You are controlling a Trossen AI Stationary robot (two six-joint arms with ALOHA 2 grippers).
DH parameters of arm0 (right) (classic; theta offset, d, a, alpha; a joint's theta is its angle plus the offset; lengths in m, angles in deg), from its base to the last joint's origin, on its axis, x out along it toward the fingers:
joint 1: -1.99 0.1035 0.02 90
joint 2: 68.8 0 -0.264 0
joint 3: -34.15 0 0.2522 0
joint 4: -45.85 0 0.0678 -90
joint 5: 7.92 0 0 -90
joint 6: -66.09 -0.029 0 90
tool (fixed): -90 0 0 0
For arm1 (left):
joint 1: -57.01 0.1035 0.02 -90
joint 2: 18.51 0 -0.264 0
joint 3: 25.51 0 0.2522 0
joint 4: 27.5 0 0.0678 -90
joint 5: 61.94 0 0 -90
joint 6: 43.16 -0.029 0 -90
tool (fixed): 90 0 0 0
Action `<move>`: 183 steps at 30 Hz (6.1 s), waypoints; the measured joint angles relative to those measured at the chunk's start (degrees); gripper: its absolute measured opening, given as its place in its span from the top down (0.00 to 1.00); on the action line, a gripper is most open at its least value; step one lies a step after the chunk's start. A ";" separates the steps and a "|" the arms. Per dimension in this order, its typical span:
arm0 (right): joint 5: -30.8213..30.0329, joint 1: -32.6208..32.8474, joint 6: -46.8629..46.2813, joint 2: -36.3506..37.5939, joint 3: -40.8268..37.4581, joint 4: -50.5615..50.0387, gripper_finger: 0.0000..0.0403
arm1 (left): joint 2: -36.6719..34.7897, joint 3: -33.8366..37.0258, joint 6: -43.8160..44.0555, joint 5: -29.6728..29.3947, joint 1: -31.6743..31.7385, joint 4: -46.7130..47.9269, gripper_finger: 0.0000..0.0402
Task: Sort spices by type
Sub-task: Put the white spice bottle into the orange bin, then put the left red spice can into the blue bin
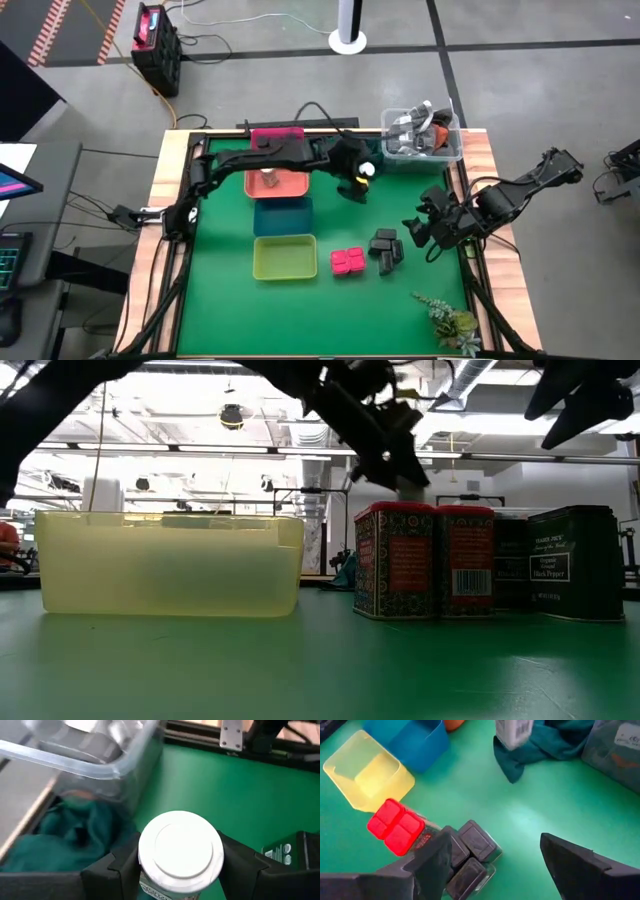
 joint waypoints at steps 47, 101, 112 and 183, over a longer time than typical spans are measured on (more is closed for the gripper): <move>-3.43 -5.84 11.63 -0.02 -0.02 7.52 0.19 | -37.70 66.34 25.50 -29.30 3.65 -26.94 0.46; 2.91 -4.32 21.16 -6.61 0.00 14.87 0.19 | -10.32 15.66 24.06 -8.77 -28.88 10.07 0.02; 4.16 -2.56 20.09 -13.16 0.00 21.24 0.19 | -7.75 15.76 22.20 -8.75 -28.41 10.70 0.01; 2.05 -0.50 16.59 -12.31 -0.02 19.11 0.19 | -7.94 13.62 11.01 -5.76 -17.51 21.19 0.24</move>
